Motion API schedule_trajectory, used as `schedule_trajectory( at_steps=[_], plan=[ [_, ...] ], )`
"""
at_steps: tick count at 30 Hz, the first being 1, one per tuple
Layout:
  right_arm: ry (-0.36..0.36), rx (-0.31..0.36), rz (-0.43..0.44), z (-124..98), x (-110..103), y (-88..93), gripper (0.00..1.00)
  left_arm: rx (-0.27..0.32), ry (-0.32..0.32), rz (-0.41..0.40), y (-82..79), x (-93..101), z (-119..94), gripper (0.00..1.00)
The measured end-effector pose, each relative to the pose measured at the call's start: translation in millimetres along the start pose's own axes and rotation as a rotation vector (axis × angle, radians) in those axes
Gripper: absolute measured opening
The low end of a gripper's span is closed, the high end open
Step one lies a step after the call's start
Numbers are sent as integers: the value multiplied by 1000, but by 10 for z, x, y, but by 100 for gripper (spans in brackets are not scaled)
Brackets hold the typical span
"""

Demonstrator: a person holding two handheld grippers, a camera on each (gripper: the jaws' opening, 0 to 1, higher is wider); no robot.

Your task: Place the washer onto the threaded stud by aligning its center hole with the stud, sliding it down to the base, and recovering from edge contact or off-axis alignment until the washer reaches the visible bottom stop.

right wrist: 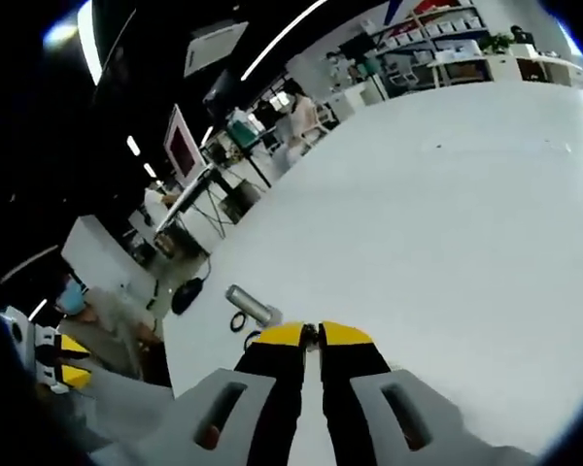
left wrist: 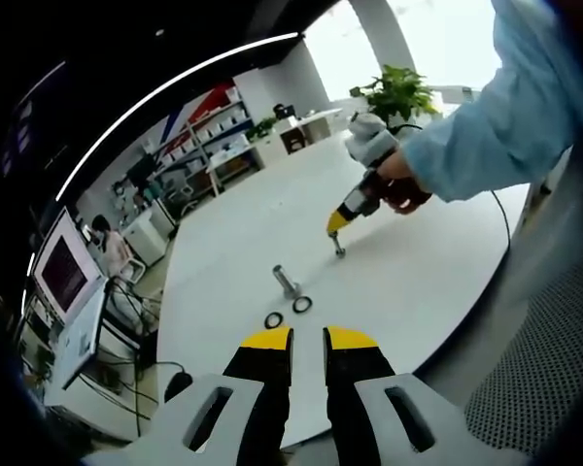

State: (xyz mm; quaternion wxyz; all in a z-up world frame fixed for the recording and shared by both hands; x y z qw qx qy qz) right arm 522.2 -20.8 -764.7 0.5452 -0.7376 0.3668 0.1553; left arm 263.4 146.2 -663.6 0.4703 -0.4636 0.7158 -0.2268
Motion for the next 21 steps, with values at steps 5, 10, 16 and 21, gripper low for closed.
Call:
schedule_trajectory(
  at_steps=[5,10,16,21],
  plan=[
    [1,10,24,-25,-1,-11,4,-1,-2,-2,1,-5,0,10],
    [-13,32,39,-46,11,-62,4,-3,-2,-3,3,-7,4,10],
    [-33,69,70,-88,-46,-68,4,-7,-2,-3,6,-7,8,10],
    [-42,73,106,-80,-63,-34,4,-9,0,1,8,-2,10,10]
  ],
)
Point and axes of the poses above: the point that each gripper's makers call its tool centre point, and the gripper's own axes: z roughly forward along the fingers, x roughly to its right, y roughly out of its underside, the point moved 9 cm from there along -z, roughly backward along the fingers, and after that the axes turned 14 degrees about -y, right-handed, at the moved point
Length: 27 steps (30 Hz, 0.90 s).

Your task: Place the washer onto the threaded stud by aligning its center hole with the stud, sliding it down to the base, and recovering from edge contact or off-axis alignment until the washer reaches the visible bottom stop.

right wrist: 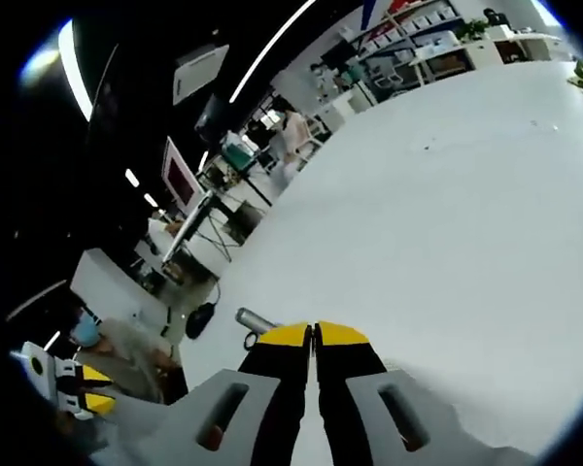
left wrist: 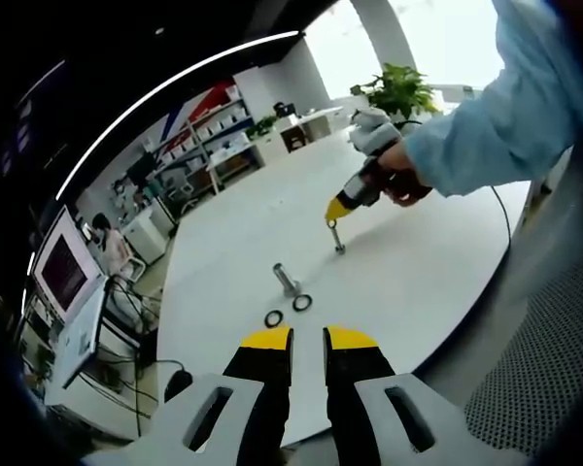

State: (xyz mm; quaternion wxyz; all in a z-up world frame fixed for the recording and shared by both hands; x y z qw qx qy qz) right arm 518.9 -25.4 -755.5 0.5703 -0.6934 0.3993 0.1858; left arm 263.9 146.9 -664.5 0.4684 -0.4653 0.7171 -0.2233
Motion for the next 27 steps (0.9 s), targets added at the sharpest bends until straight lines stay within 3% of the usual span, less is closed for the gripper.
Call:
schedule_trajectory(
  at_steps=[9,12,15,22,27],
  plan=[
    [2,27,67,51,-2,21,4,-2,0,0,2,-3,1,10],
    [-37,52,105,80,-59,10,4,-2,0,-1,3,-5,0,10],
    [-4,26,77,93,-30,42,4,-2,0,-1,2,-6,0,10],
    [-9,55,128,81,28,76,4,-1,0,0,3,-6,-1,10],
    [-24,90,205,85,63,104,4,-3,1,1,4,-4,1,10]
  ],
)
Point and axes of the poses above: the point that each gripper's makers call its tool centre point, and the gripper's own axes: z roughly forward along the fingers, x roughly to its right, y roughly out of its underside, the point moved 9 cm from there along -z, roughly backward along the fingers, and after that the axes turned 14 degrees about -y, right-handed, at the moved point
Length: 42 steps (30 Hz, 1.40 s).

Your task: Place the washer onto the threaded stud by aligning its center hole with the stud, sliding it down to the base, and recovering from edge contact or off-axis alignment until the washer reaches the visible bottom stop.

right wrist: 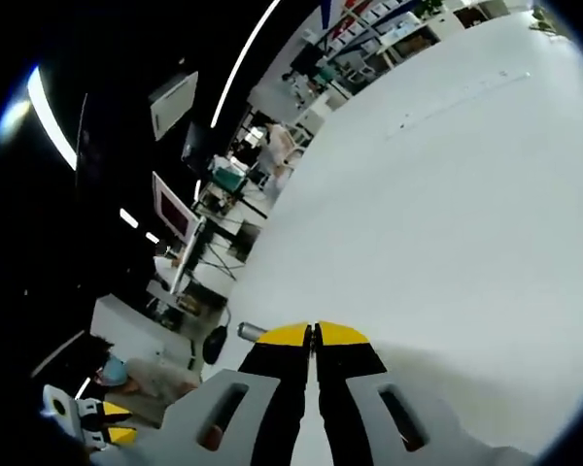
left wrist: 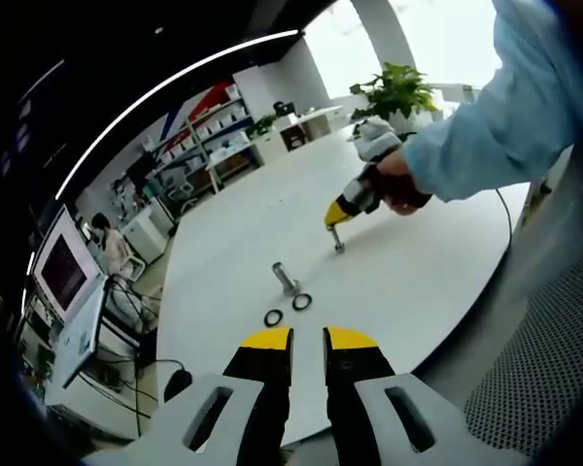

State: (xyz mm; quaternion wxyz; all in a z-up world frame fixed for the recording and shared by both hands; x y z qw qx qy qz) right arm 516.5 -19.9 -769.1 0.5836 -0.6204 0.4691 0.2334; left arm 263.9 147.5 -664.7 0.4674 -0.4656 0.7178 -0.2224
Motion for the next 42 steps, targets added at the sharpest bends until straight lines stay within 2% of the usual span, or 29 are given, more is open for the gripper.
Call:
schedule_trajectory(
  at_steps=[6,16,22,30,34,42],
  plan=[
    [-15,54,74,-8,39,-3,4,-1,-1,-1,1,0,-1,10],
    [-26,111,132,-45,60,7,4,-1,-1,0,-1,-1,-1,10],
    [-16,115,81,-86,12,-49,4,-2,1,1,0,3,-4,10],
    [-12,120,86,-52,38,-14,4,-1,3,3,-1,8,-6,10],
    [-22,134,119,-4,51,34,4,0,4,4,-1,9,-6,10],
    [29,151,36,-61,76,-63,6,3,3,4,-3,8,-7,10]
  ],
)
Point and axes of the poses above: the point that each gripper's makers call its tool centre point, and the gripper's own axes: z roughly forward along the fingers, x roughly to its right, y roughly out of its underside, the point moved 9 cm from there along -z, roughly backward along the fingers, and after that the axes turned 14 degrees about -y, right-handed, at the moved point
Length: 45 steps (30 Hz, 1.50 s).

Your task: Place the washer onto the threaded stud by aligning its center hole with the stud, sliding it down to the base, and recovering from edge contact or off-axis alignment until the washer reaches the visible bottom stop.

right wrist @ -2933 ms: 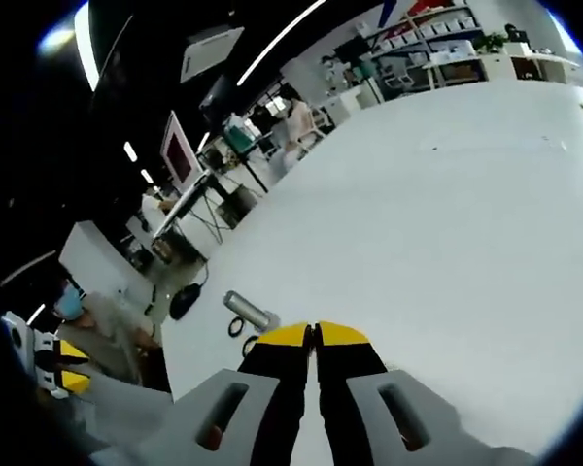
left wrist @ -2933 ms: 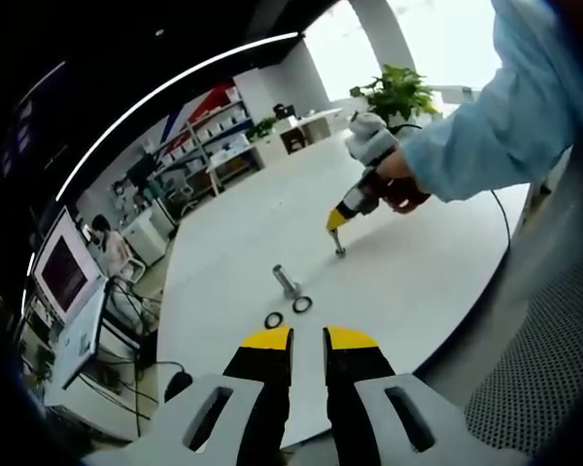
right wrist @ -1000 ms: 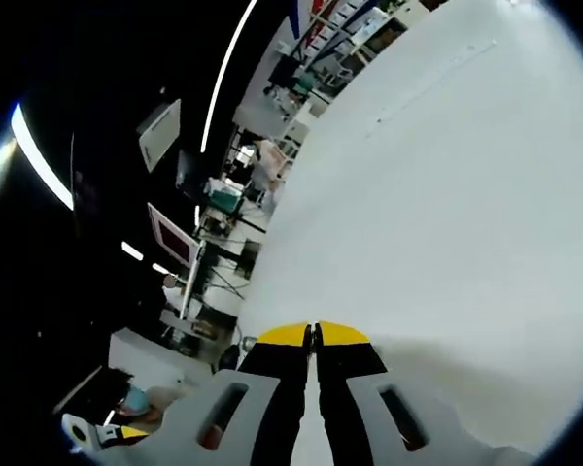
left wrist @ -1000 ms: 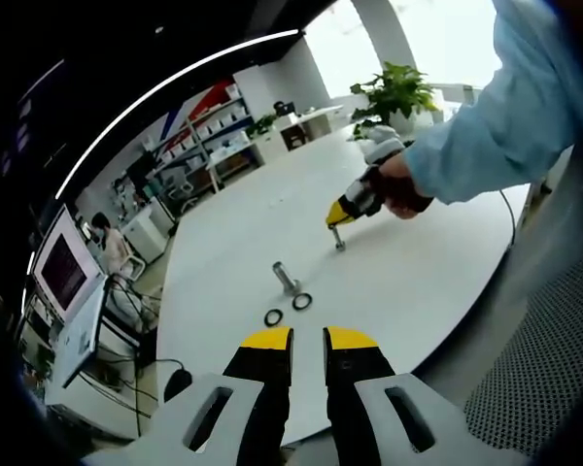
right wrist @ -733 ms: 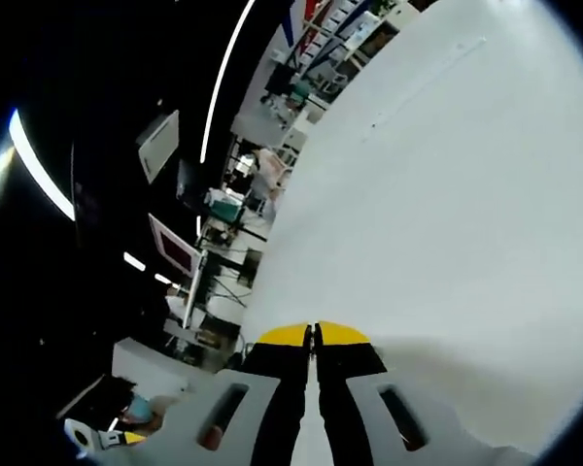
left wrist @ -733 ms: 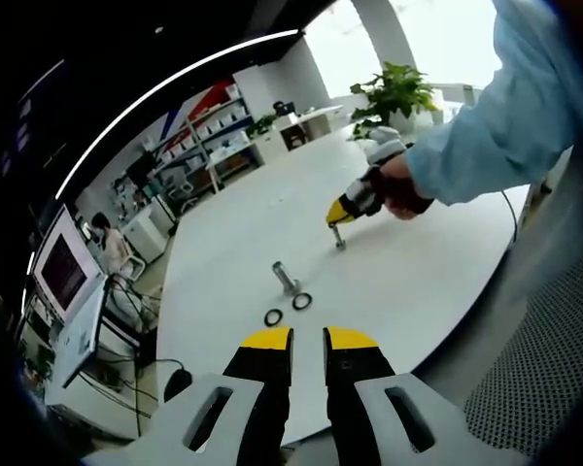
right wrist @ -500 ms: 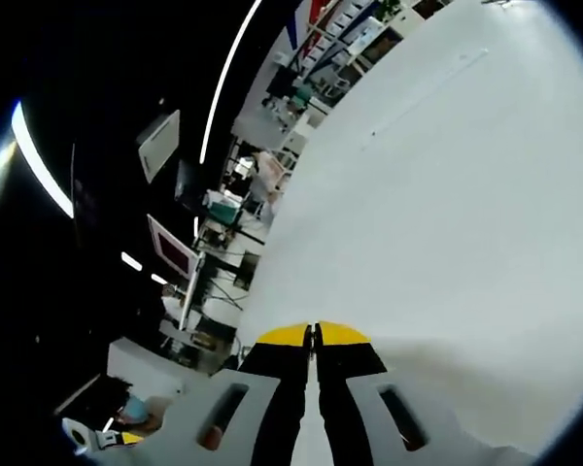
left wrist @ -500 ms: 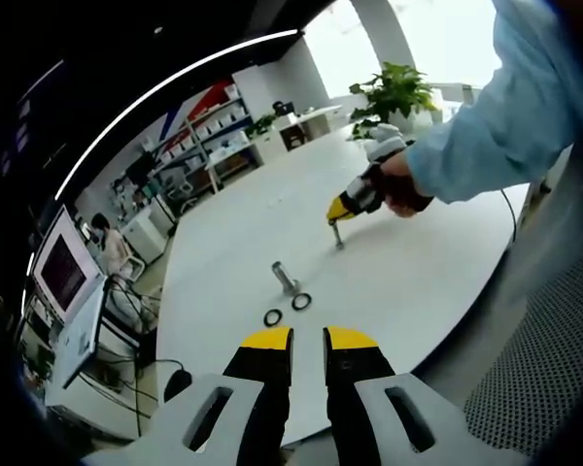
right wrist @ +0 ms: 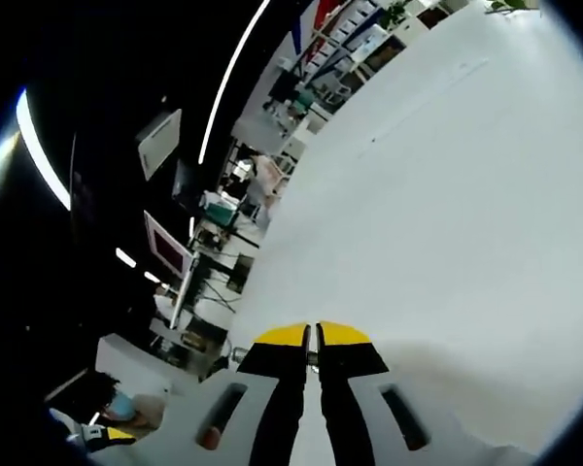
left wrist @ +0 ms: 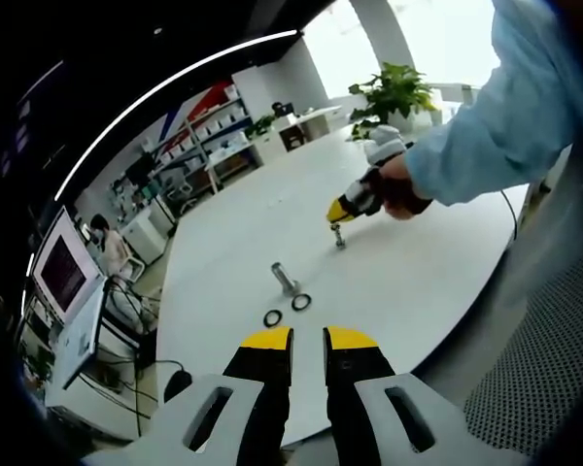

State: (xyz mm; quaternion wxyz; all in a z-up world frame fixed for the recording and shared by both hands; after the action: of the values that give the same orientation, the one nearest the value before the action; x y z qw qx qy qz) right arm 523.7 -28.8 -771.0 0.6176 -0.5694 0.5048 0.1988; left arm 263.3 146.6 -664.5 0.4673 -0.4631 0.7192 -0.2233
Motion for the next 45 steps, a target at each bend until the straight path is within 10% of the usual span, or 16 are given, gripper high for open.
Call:
schedule_trajectory(
  at_steps=[20,32,45],
  plan=[
    [-11,67,-114,-309,-258,-298,6,-3,14,13,2,29,2,10],
    [-11,170,-283,-1083,-944,-408,8,26,127,118,-39,239,-43,10],
    [146,19,-548,-2057,-1452,56,15,63,271,277,5,432,-117,10]
  ],
)
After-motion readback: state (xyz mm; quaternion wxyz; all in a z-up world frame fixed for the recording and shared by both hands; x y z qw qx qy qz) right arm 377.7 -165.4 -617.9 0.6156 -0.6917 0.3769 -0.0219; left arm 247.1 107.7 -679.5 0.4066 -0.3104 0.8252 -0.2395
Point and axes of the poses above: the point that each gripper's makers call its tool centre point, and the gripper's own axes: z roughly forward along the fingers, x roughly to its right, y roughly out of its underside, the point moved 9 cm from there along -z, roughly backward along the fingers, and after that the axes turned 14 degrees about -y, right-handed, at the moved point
